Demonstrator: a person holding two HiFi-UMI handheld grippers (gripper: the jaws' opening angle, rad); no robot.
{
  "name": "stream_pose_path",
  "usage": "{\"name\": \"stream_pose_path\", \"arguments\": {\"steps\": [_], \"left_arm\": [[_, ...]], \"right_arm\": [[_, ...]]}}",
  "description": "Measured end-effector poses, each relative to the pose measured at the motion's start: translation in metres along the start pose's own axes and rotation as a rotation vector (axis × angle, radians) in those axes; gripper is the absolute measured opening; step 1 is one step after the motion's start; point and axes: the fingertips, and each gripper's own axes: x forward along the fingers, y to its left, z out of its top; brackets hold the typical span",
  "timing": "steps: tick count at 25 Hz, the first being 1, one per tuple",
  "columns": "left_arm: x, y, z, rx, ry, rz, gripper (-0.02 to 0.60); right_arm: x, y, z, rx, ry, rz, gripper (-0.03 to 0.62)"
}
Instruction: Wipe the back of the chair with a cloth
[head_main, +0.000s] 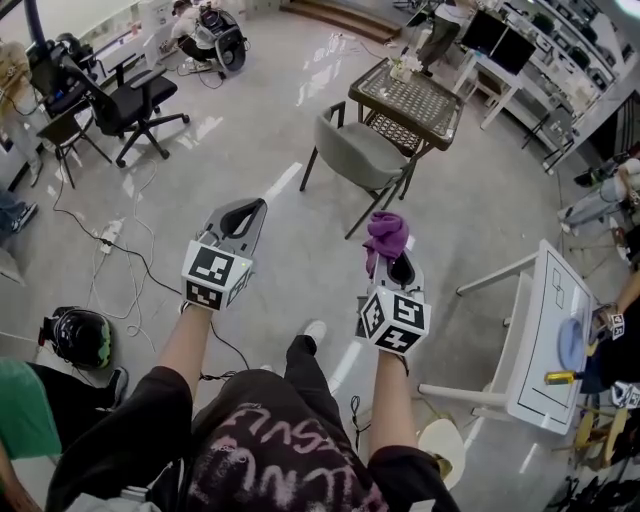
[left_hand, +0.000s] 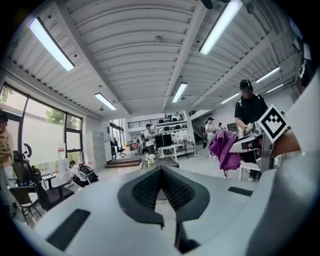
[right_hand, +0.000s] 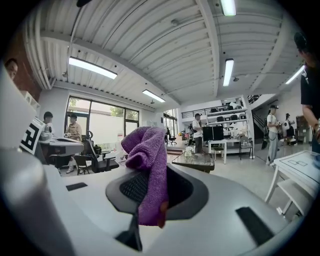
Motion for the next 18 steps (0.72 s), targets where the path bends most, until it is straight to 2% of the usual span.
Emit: {"name": "stream_pose_path", "arguments": {"steps": [9,18], "left_arm": [[0.07,0.02,-0.021,0.0,0.052,-0.007,0.009],[0.178,0.042,-0.041,-0.018,0.123,0.018,0.009]], "right_arm": [[0.079,-0.024,-0.014,0.028,0.038,0.014,0.089],[0.184,-0.073,-0.025,0.016,0.086,0.028,0.089]]}}
